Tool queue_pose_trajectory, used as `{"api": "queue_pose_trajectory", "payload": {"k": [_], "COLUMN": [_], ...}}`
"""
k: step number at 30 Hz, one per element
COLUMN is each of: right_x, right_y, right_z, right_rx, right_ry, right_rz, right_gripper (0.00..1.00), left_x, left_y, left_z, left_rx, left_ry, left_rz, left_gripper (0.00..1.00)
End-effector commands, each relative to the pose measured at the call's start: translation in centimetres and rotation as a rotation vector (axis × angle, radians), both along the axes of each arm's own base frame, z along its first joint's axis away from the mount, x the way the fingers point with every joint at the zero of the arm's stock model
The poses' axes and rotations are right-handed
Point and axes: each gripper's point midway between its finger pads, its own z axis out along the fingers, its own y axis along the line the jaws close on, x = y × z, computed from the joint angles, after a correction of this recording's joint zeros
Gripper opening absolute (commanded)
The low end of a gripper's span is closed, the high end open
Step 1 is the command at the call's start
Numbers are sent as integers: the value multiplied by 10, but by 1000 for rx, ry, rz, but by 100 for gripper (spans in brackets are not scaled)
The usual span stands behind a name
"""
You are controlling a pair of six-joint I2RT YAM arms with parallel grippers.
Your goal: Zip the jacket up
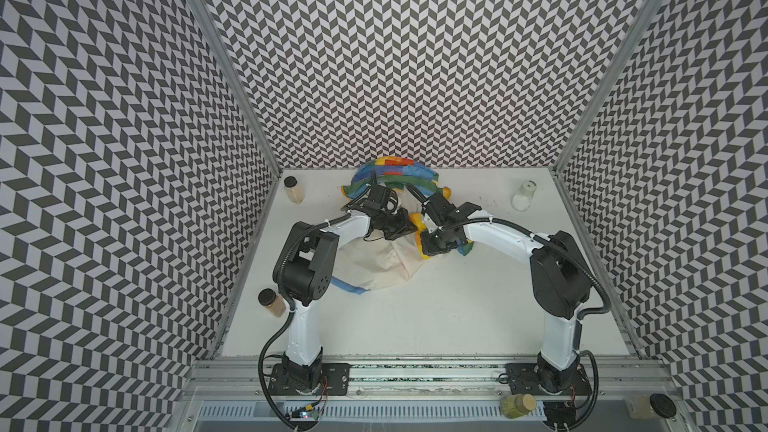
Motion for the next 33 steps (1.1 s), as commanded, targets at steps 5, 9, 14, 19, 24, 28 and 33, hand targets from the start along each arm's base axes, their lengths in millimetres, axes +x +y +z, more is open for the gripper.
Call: {"api": "queue_pose_trajectory", "payload": {"k": [5, 9, 14, 19, 24, 28, 33], "right_x": [11, 11, 7, 3, 1, -4, -12], "right_y": [-4, -3, -8, -14, -11, -10, -14], "right_z": [-20, -19, -1, 14, 20, 17, 18], "right_rx": [-73, -49, 41, 120, 144, 151, 176], "right_ry": [-5, -9, -21, -12, -4, 13, 30], "right_rz": [-30, -48, -79, -96, -81, -72, -80], "right_gripper": [31, 30, 25, 21, 21, 19, 17], "left_x": [7, 2, -21, -40, -45, -47, -52], "left_y": [-1, 1, 3, -4, -22, -35, -48], "left_z": [5, -2, -16, -19, -10, 1, 4], "left_rx": [-76, -81, -91, -114, -136, -153, -156], "left_ry": [-4, 6, 28, -5, -60, -101, -114], "left_rz": [8, 13, 18, 2, -46, -83, -126], "left_gripper": [17, 47, 61, 64, 64, 61, 53]}}
